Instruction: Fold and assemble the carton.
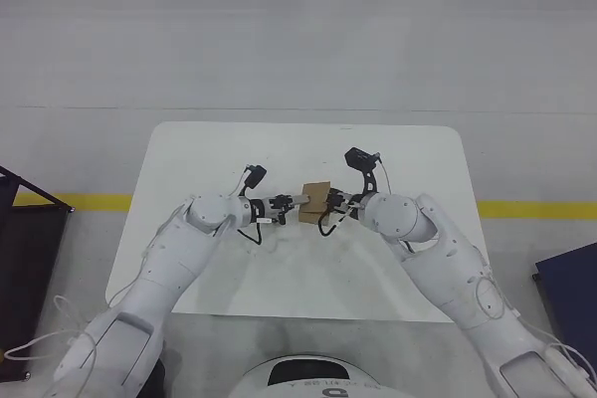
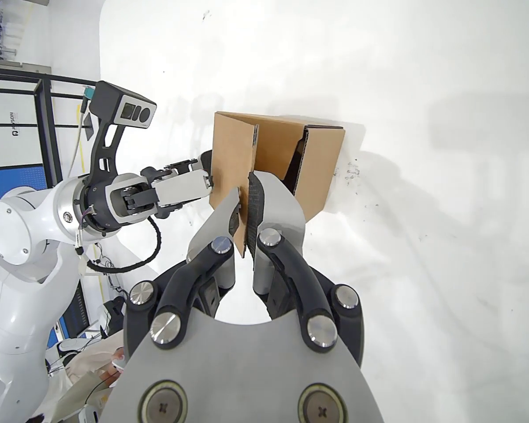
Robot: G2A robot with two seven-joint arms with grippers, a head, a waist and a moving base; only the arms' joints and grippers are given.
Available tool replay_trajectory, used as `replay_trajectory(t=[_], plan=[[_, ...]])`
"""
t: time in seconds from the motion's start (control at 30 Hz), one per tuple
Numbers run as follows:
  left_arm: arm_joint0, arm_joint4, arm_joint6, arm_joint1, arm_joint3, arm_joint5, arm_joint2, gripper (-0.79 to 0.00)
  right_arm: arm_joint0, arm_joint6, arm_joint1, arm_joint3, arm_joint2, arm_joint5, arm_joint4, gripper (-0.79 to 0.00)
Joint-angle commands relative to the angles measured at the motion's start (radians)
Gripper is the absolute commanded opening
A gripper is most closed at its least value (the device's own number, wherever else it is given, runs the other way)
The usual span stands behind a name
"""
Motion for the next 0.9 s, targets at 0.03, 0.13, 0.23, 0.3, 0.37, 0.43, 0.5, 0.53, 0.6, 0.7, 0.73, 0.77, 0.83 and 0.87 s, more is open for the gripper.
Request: replay_trajectory(t=[0.03,0.13,0.23,0.3,0.37,0.43,0.5,0.53,0.6,0.7,0.73,0.77,0.83,0.87], plan=[[0.007,0.008,0.003,0.007,-0.024,0.004,-0.014,0.000,-0.020,-0.003,0.005,-0.022,0.012,-0.006,-0.010,-0.283],[0.019,0.025,0.005,0.016,-0.063,0.019,-0.030,0.000,-0.050,-0.002,0.012,-0.051,0.030,-0.021,-0.022,-0.206],[0.031,0.059,0.012,0.023,-0.112,0.049,-0.034,0.000,-0.086,0.004,0.021,-0.086,0.058,-0.045,-0.030,-0.209],[0.039,0.083,0.019,0.024,-0.146,0.073,-0.027,0.000,-0.113,-0.002,0.027,-0.107,0.085,-0.062,-0.027,-0.231],[0.042,0.130,0.040,0.024,-0.175,0.105,-0.010,0.000,-0.137,-0.015,0.033,-0.107,0.117,-0.075,-0.015,-0.268],[0.044,0.177,0.069,0.022,-0.198,0.139,0.013,0.000,-0.149,-0.036,0.036,-0.082,0.141,-0.085,-0.006,-0.299],[0.044,0.214,0.087,0.018,-0.211,0.167,0.037,0.000,-0.156,-0.046,0.036,-0.052,0.154,-0.103,0.021,-0.326],[0.044,0.225,0.091,0.016,-0.215,0.176,0.047,0.000,-0.157,-0.051,0.036,-0.036,0.160,-0.114,0.033,-0.332],[0.042,0.238,0.096,0.013,-0.217,0.191,0.062,0.000,-0.162,-0.057,0.035,-0.011,0.166,-0.132,0.056,-0.345],[0.037,0.246,0.100,0.010,-0.214,0.203,0.073,0.000,-0.167,-0.064,0.034,0.019,0.170,-0.151,0.077,-0.363],[0.036,0.245,0.100,0.009,-0.212,0.204,0.074,-0.003,-0.167,-0.065,0.034,0.029,0.171,-0.155,0.082,-0.372],[0.034,0.245,0.101,0.009,-0.211,0.204,0.075,0.000,-0.167,-0.065,0.033,0.036,0.171,-0.158,0.086,-0.376],[0.032,0.244,0.104,0.008,-0.210,0.203,0.074,-0.003,-0.165,-0.066,0.033,0.050,0.171,-0.160,0.089,-0.388],[0.032,0.241,0.104,0.008,-0.210,0.202,0.073,-0.003,-0.163,-0.067,0.033,0.055,0.170,-0.160,0.091,-0.388]])
